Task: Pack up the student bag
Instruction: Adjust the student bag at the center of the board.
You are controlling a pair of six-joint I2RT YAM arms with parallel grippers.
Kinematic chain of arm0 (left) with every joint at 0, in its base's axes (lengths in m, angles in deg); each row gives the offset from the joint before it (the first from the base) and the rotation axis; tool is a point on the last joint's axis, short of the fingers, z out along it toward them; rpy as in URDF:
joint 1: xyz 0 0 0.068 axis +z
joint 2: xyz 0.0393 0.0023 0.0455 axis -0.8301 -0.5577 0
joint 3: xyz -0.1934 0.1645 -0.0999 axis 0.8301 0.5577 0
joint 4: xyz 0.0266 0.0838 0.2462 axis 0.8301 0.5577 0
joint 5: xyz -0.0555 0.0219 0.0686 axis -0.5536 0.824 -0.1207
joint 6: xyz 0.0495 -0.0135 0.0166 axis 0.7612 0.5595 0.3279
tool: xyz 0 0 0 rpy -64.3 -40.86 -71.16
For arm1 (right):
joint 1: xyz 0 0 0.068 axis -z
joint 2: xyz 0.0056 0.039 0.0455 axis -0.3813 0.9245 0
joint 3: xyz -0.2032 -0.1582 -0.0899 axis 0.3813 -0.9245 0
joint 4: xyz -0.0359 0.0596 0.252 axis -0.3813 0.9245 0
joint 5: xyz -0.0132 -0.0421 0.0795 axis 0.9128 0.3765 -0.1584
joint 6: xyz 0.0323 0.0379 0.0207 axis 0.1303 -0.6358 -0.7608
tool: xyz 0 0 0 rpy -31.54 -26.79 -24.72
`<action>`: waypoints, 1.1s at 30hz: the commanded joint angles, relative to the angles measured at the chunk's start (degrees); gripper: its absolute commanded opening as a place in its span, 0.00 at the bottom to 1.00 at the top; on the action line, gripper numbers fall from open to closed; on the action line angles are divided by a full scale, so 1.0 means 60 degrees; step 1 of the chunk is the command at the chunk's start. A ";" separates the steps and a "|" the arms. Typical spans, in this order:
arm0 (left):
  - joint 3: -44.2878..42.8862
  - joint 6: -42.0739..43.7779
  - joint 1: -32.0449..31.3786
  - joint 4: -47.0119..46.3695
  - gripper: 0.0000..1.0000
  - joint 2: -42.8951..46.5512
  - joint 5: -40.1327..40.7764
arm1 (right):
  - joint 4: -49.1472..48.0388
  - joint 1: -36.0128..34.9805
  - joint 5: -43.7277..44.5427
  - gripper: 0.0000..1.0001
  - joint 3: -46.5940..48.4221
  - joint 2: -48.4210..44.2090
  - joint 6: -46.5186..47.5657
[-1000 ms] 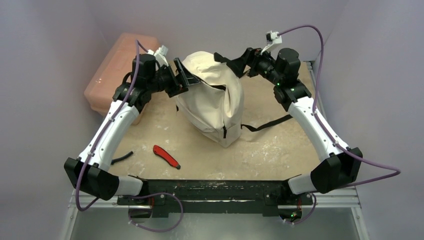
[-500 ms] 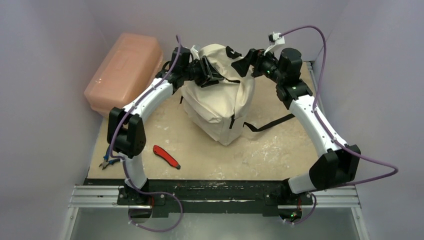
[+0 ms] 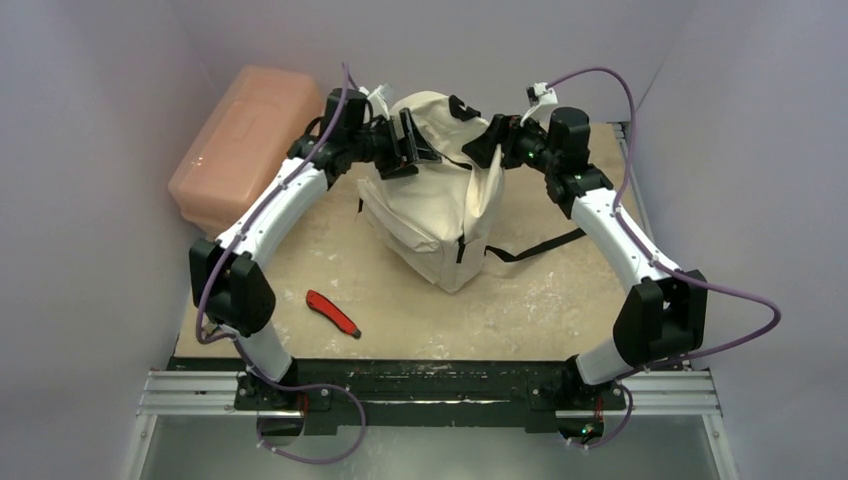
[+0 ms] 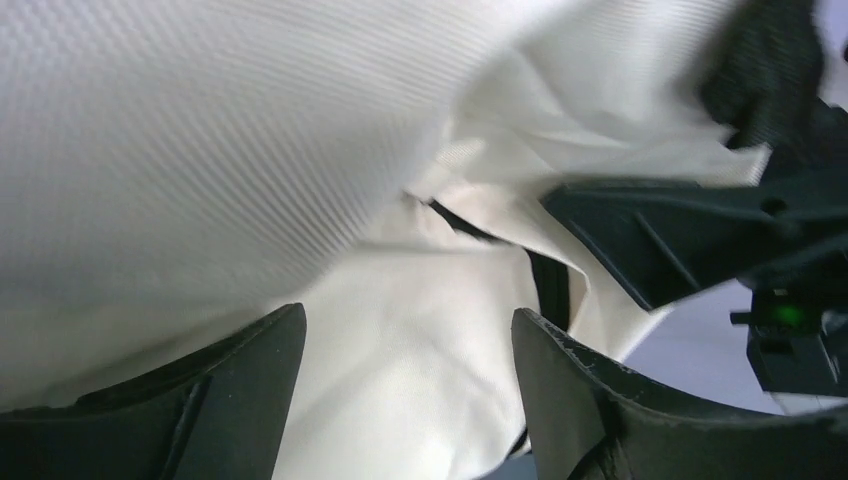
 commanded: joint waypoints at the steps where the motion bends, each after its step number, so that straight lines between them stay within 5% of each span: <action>1: -0.1051 0.1536 0.0209 0.1751 0.76 0.1510 0.0138 | -0.0080 0.0027 -0.0170 0.97 0.0428 -0.0423 -0.0209; 16: 0.0392 0.1109 0.0465 0.1352 0.78 0.3432 -0.0536 | 0.0855 0.0020 -0.0249 0.99 0.0987 -0.1959 -0.0246; 21: 0.1631 0.0103 0.0310 0.0129 0.76 0.3337 -0.1016 | 0.0680 0.0020 -0.0586 0.99 0.0773 -0.1997 -0.0496; 25: 0.2926 -0.0918 -0.0201 -0.1507 0.62 0.2804 -0.1609 | 0.0702 0.0022 -0.0842 0.99 0.0723 -0.2120 -0.0589; 33: 0.3003 -0.0977 -0.0356 -0.1894 0.59 0.1903 -0.1121 | 0.0695 -0.0409 -0.1444 0.99 0.0156 -0.2764 -0.0160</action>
